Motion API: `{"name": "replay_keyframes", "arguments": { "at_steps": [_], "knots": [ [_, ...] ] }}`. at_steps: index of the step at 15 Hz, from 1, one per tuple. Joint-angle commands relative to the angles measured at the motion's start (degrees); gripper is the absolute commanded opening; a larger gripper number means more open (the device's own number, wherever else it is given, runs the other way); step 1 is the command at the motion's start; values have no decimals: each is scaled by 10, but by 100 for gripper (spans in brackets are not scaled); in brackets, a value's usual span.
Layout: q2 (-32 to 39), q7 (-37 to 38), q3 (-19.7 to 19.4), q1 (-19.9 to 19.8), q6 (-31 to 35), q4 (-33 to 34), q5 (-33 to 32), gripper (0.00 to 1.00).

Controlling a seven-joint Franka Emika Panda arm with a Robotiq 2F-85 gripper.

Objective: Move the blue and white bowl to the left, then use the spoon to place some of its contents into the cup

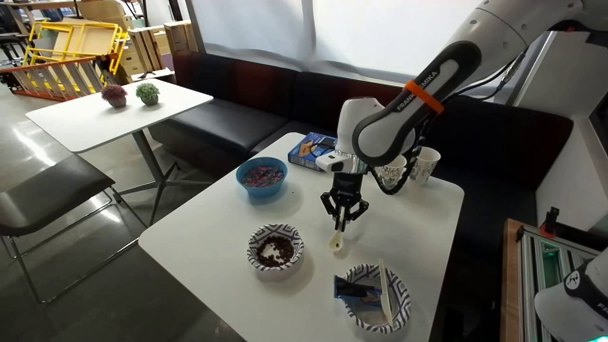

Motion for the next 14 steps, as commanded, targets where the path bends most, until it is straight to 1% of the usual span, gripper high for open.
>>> {"name": "replay_keyframes", "arguments": {
  "at_steps": [1, 2, 3, 4, 5, 6, 7, 8, 9, 10, 11, 12, 13, 14],
  "knots": [
    [4, -67, -74, 87, -34, 43, 35, 4],
    [2, -83, -91, 107, -40, 50, 45, 4],
    [-1, -98, -106, 127, -37, 55, 56, 7],
    [-10, -115, -118, 143, -37, 55, 68, 39],
    [-24, -126, -130, 161, -32, 51, 78, 40],
    [-40, -138, -142, 178, -21, 43, 87, 45],
    [-55, -149, -154, 195, -12, 34, 96, 53],
    [-83, -142, -169, 215, -11, 20, 107, 60],
    [-100, -143, -182, 231, -4, 11, 115, 69],
    [-129, -104, -199, 255, 25, -11, 127, 76],
    [-158, -75, -209, 270, 41, -31, 150, 82],
    [-188, -68, -206, 274, 55, -53, 186, 91],
    [-218, -51, -212, 286, 67, -76, 211, 98],
    [-251, -51, -210, 290, 84, -103, 251, 100]
  ]
}}
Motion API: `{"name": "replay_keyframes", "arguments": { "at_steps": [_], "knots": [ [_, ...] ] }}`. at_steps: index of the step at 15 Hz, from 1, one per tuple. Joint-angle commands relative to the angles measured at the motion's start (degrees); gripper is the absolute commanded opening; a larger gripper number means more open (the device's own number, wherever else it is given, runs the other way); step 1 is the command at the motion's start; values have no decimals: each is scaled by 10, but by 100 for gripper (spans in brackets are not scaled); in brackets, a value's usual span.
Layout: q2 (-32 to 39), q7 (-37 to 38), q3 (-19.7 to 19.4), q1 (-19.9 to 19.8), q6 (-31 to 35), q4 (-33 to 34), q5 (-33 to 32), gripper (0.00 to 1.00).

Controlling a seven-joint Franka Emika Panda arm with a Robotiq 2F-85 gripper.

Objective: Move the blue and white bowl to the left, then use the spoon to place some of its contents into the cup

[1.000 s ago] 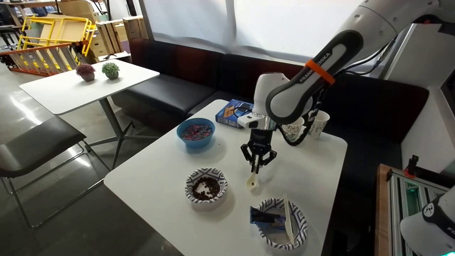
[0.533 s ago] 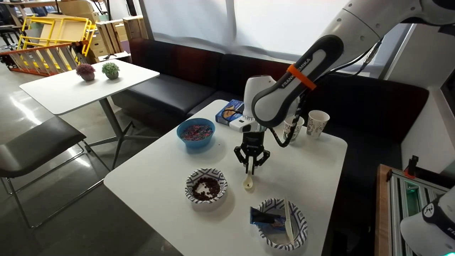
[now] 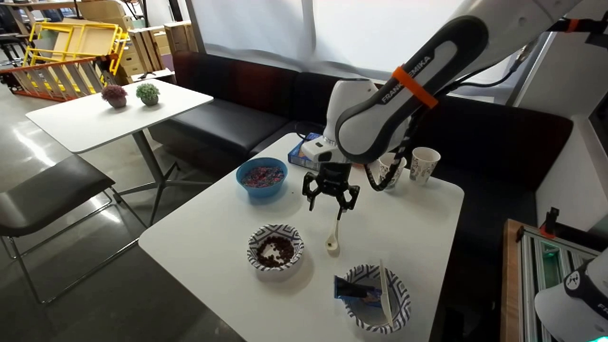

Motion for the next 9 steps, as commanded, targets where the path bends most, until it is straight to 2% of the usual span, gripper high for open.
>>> {"name": "replay_keyframes", "arguments": {
  "at_steps": [1, 4, 5, 6, 7, 9],
  "knots": [
    [-142, 48, 20, 0, 56, -120, 96, 100],
    [-240, 78, 24, 5, 97, -203, 167, 100],
    [-273, 91, -57, 84, 107, -237, 177, 100],
    [-191, 68, -78, 102, 80, -154, 146, 100],
    [-212, 76, -103, 125, 84, -174, 142, 100],
    [-214, 75, -124, 147, 84, -170, 142, 100]
  ]
}}
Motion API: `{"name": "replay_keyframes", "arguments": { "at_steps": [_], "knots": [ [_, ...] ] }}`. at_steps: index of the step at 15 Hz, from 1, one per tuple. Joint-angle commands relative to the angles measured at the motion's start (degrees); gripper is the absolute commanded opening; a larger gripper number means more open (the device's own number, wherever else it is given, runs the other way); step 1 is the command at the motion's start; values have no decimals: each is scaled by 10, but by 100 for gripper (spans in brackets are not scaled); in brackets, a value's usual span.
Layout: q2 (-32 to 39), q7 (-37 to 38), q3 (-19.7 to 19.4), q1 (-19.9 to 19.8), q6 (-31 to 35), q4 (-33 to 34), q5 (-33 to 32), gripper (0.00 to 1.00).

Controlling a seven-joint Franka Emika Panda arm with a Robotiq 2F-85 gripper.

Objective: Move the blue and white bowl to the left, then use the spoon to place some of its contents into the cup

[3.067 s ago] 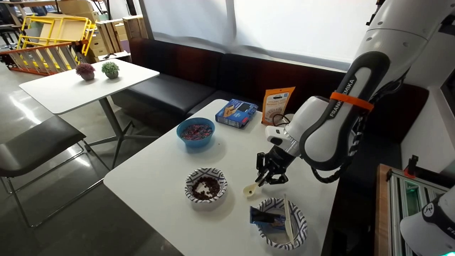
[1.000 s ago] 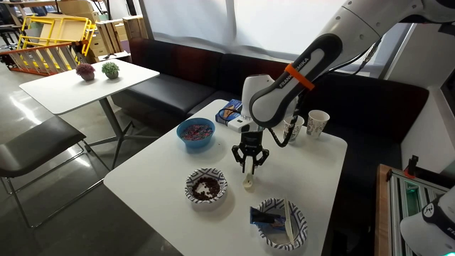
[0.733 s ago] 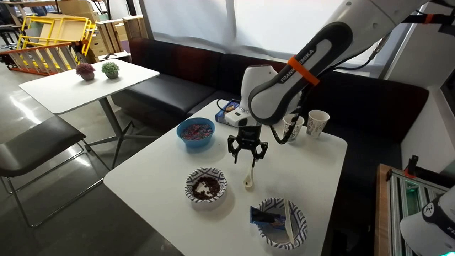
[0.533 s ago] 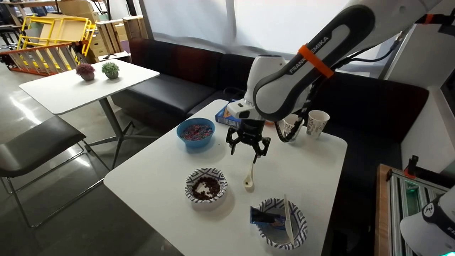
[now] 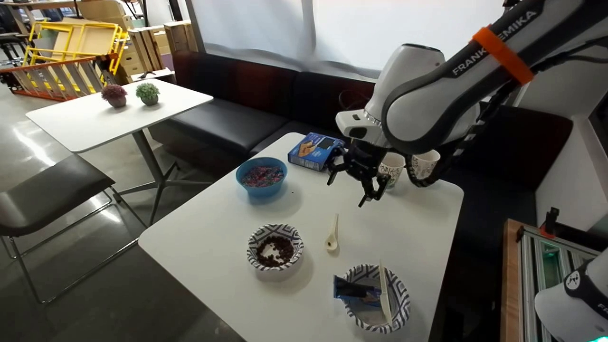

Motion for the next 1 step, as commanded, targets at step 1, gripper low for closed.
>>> {"name": "replay_keyframes", "arguments": {
  "at_steps": [1],
  "knots": [
    [7, 5, -64, 64, 0, 5, -6, 100]
  ]
}}
